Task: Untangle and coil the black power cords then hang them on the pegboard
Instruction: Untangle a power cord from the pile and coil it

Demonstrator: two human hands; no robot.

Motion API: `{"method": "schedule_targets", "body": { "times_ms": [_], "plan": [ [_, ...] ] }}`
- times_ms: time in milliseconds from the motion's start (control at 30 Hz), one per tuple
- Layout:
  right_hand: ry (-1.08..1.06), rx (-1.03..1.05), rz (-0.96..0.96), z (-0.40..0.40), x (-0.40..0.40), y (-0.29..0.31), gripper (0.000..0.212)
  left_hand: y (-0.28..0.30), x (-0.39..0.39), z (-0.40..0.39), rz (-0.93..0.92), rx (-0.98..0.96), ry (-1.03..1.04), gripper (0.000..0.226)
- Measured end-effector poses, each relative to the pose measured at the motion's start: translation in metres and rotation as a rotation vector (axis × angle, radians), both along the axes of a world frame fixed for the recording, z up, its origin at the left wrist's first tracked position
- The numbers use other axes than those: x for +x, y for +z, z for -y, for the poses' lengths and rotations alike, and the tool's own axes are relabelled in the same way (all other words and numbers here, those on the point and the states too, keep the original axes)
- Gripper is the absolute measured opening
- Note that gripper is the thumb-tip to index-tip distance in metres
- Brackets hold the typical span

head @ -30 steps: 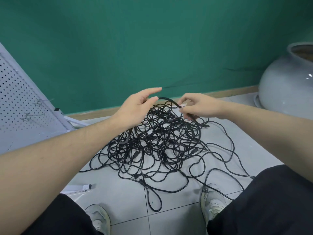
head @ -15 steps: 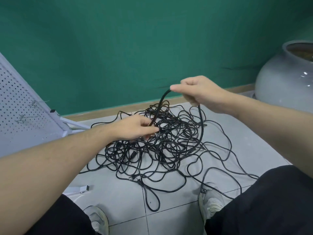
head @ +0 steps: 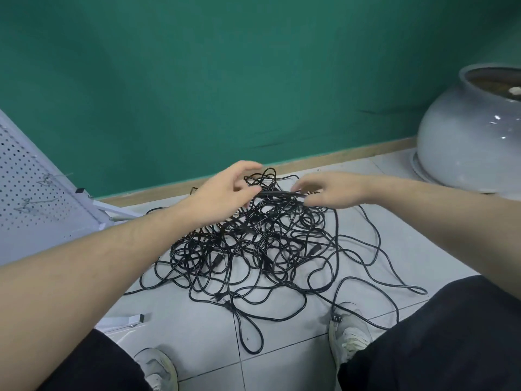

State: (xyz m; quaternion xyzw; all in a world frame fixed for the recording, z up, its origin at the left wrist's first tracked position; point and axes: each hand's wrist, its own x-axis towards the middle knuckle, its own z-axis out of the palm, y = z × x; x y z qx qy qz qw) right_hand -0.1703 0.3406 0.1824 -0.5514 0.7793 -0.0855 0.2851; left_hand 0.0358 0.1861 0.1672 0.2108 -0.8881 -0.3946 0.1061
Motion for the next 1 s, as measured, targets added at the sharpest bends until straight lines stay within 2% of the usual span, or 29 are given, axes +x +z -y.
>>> {"method": "schedule_targets", "body": {
  "times_ms": [67,133,200,233,367,467,533,667,800,900,1000],
  "plan": [
    [0.068,-0.108,0.031,0.009,0.020,0.005,0.024,0.009,-0.011,-0.016,-0.099,0.025,0.025,0.035],
    [0.040,-0.236,0.190,0.017,0.037,0.011,0.008,0.014,-0.020,-0.027,-0.181,0.061,0.044,0.033],
    [0.007,-0.318,0.323,0.023,0.045,0.015,0.005,0.016,-0.025,-0.030,-0.216,0.100,0.078,0.025],
    [0.004,-0.336,0.341,0.024,0.046,0.017,0.009,0.015,-0.024,-0.029,-0.214,0.117,0.090,0.025],
    [-0.044,-0.338,0.399,0.020,0.037,0.024,0.031,0.002,-0.010,-0.016,-0.092,0.158,0.030,0.052],
    [-0.113,-0.343,0.410,0.012,0.025,0.024,0.046,-0.008,-0.006,-0.010,-0.029,0.116,0.020,0.067],
    [-0.180,-0.383,0.520,0.008,0.017,0.021,0.048,-0.011,-0.009,-0.011,-0.054,0.120,-0.008,0.060],
    [-0.309,-0.447,0.770,0.002,0.004,0.018,0.044,-0.015,-0.017,-0.019,-0.035,0.042,-0.032,0.023],
    [-0.397,-0.438,0.760,0.001,-0.005,0.017,0.045,-0.016,-0.025,-0.023,-0.168,0.034,0.012,0.017],
    [-0.391,-0.353,0.613,-0.004,-0.012,0.014,0.035,-0.007,-0.028,-0.029,-0.304,0.151,0.070,0.030],
    [-0.349,-0.214,0.558,-0.010,-0.012,0.012,0.033,-0.001,-0.033,-0.030,-0.290,0.057,0.050,0.036]
  ]
}}
